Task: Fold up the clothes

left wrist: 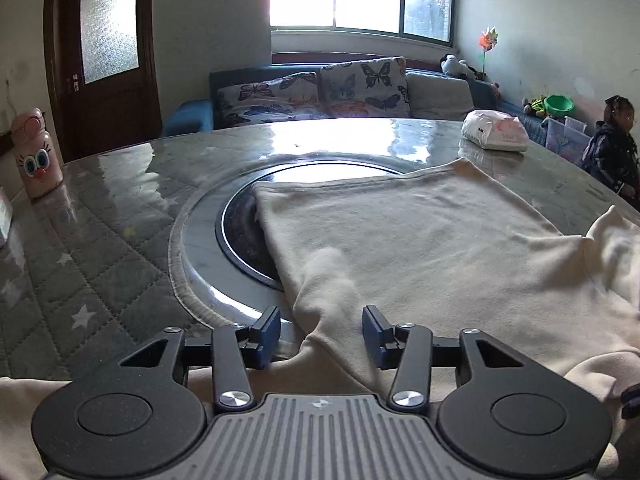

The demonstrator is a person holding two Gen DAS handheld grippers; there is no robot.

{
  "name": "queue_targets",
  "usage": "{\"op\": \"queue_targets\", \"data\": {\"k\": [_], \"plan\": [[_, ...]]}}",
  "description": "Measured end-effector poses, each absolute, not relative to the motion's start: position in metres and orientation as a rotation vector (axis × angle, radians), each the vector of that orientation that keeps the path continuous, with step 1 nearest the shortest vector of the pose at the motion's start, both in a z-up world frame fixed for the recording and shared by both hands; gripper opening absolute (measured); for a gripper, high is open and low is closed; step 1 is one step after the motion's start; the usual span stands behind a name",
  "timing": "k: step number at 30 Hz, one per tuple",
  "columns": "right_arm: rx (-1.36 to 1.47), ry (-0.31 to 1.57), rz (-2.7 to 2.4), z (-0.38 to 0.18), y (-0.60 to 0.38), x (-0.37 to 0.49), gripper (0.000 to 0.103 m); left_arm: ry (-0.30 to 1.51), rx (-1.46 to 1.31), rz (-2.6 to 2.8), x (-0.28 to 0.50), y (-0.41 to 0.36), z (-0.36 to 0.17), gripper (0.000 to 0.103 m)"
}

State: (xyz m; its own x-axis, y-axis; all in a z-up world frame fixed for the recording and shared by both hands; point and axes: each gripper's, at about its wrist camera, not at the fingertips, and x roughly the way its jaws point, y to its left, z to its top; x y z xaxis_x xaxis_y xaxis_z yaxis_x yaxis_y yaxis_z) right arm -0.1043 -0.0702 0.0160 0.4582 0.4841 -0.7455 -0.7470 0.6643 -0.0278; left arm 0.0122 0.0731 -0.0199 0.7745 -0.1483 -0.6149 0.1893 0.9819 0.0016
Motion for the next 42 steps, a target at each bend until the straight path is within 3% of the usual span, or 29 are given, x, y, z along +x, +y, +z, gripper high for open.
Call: {"op": "queue_targets", "data": {"k": [5, 9, 13, 15, 23, 34, 42], "plan": [[-0.295, 0.721, 0.743, 0.032, -0.081, -0.1, 0.006, 0.624, 0.096, -0.206, -0.006, 0.063, -0.007, 0.05], [-0.265, 0.7, 0.662, 0.03, -0.086, -0.088, 0.018, 0.59, 0.106, -0.312, -0.019, 0.04, 0.003, 0.05], [-0.266, 0.732, 0.654, 0.018, -0.086, -0.087, 0.022, 0.593, 0.129, -0.418, -0.035, 0.017, 0.0, 0.05], [-0.266, 0.748, 0.65, 0.012, -0.086, -0.087, 0.034, 0.609, 0.136, -0.453, -0.044, 0.01, -0.005, 0.05], [-0.218, 0.743, 0.63, 0.019, -0.104, -0.083, 0.046, 0.638, 0.16, -0.488, -0.072, 0.005, -0.019, 0.052], [-0.158, 0.704, 0.438, 0.002, -0.121, -0.004, 0.046, 0.641, 0.133, -0.459, -0.073, 0.009, -0.019, 0.058], [-0.138, 0.662, 0.431, 0.012, -0.132, -0.027, 0.052, 0.642, 0.127, -0.455, -0.071, 0.009, -0.02, 0.063]]}}
